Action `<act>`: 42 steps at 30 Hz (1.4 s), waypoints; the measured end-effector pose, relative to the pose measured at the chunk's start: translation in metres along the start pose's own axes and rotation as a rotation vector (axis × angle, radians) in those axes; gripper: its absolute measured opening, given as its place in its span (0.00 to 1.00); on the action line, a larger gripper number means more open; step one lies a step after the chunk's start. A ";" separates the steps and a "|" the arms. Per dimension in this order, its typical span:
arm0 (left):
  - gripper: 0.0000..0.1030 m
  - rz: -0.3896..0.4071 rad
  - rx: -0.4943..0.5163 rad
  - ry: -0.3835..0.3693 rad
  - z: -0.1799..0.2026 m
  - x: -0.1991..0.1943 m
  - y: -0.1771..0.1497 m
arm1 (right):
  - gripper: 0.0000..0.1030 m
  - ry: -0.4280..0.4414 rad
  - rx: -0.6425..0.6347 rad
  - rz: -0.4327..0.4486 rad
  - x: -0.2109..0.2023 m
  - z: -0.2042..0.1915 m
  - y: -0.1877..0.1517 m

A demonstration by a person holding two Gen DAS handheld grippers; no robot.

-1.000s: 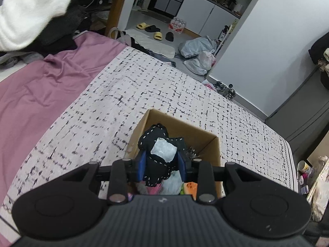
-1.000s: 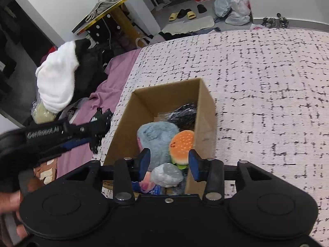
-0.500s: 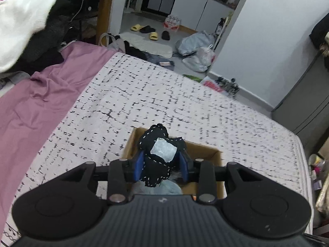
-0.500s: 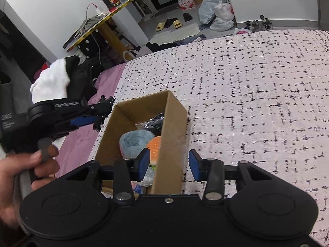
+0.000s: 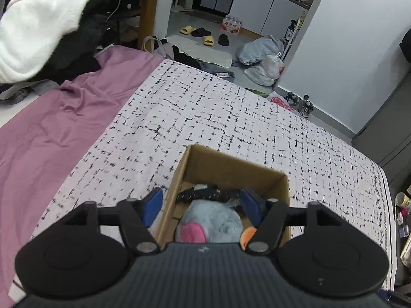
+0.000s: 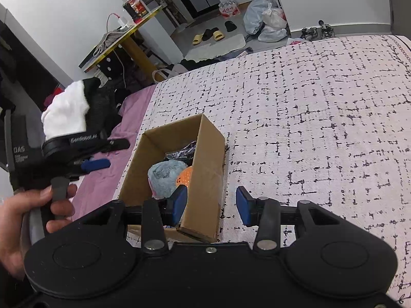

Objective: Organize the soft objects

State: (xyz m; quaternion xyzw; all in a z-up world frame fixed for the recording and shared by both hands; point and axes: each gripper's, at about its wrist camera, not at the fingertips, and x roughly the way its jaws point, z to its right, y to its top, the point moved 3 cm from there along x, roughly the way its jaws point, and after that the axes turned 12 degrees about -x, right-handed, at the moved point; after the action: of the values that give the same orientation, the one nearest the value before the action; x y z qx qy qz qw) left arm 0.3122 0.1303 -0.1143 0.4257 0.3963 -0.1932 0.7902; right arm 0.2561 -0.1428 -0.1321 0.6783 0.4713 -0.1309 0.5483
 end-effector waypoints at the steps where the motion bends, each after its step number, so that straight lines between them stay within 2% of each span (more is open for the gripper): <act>1: 0.70 0.006 -0.002 0.004 -0.001 -0.005 -0.002 | 0.47 -0.002 0.000 0.007 -0.004 0.001 -0.001; 6: 0.75 0.023 -0.001 0.005 -0.001 -0.027 -0.014 | 0.51 -0.013 -0.002 0.035 -0.022 0.005 -0.002; 16: 0.79 0.076 0.051 -0.003 0.011 -0.069 -0.036 | 0.84 -0.059 -0.026 0.128 -0.063 0.010 0.000; 18: 0.83 0.096 0.061 -0.007 0.014 -0.081 -0.041 | 0.90 -0.056 -0.029 0.141 -0.071 0.011 -0.001; 20: 0.91 0.120 0.067 -0.009 0.017 -0.095 -0.047 | 1.00 -0.054 -0.030 0.157 -0.079 0.012 -0.002; 23: 0.96 0.144 0.077 -0.022 0.021 -0.114 -0.055 | 1.00 -0.049 -0.041 0.174 -0.092 0.012 -0.002; 28: 1.00 0.139 0.051 -0.047 0.023 -0.140 -0.064 | 1.00 -0.058 -0.069 0.190 -0.113 0.006 -0.007; 42: 1.00 0.148 0.108 -0.115 0.026 -0.200 -0.107 | 1.00 -0.080 -0.149 0.244 -0.170 -0.010 -0.028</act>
State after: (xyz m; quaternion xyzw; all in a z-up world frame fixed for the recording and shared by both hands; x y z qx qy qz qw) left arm 0.1334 0.0421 -0.0032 0.4839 0.3071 -0.1795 0.7996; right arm 0.1418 -0.2194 -0.0277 0.6823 0.3713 -0.0549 0.6273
